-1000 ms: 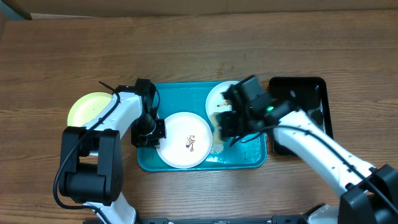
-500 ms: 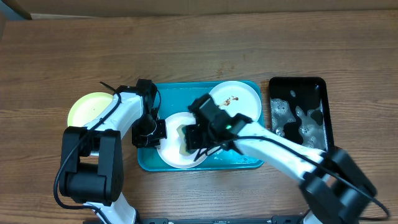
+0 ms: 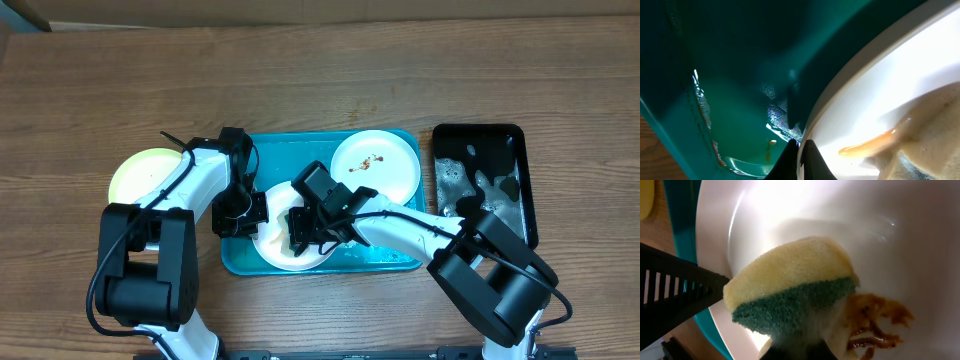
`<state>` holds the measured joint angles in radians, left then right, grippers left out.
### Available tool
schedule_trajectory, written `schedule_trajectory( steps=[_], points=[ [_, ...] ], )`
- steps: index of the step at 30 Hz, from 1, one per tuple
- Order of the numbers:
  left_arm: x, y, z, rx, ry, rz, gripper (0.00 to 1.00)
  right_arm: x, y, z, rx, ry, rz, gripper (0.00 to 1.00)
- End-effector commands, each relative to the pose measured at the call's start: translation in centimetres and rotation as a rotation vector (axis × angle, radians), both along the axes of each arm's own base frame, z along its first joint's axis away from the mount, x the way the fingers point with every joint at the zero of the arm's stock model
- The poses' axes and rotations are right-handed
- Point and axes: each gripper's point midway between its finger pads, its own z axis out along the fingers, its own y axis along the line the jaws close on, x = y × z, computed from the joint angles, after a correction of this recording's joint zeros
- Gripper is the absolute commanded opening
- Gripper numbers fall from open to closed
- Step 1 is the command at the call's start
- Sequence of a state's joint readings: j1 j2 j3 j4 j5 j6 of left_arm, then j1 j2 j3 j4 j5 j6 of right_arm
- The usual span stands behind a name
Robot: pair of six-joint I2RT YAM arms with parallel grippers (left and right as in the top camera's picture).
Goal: Clean dirty plates on tray and stack at the side
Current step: 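Scrub the white plate with the sponge while left gripper holds it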
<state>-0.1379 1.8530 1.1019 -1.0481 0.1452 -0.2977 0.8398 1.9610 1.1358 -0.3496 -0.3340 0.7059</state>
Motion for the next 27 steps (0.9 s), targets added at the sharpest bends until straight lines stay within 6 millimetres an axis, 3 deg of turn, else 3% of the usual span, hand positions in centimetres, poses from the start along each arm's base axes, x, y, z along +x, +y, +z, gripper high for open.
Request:
schedule_trajectory(
  steps=[1, 10, 17, 22, 27],
  points=[
    [-0.6, 0.2, -0.1, 0.024, 0.006, 0.006, 0.04, 0.6, -3.1, -3.9, -0.168, -0.002, -0.064, 0.04],
    [-1.3, 0.4, -0.5, 0.035, 0.024, 0.004, 0.04, 3.6, -8.7, -4.7, -0.308, -0.006, -0.196, 0.04],
    [-1.2, 0.4, -0.5, 0.034, 0.022, 0.004, 0.04, 4.5, -9.4, -4.3, -0.315, 0.001, -0.214, 0.04],
    [-1.2, 0.4, -0.5, 0.033, 0.019, 0.004, 0.04, 6.0, -8.2, -1.9, -0.305, -0.065, -0.111, 0.04],
    [-1.2, 0.4, -0.5, 0.033, 0.019, 0.004, 0.04, 8.3, -7.2, 2.9, -0.304, -0.145, -0.097, 0.04]
  ],
)
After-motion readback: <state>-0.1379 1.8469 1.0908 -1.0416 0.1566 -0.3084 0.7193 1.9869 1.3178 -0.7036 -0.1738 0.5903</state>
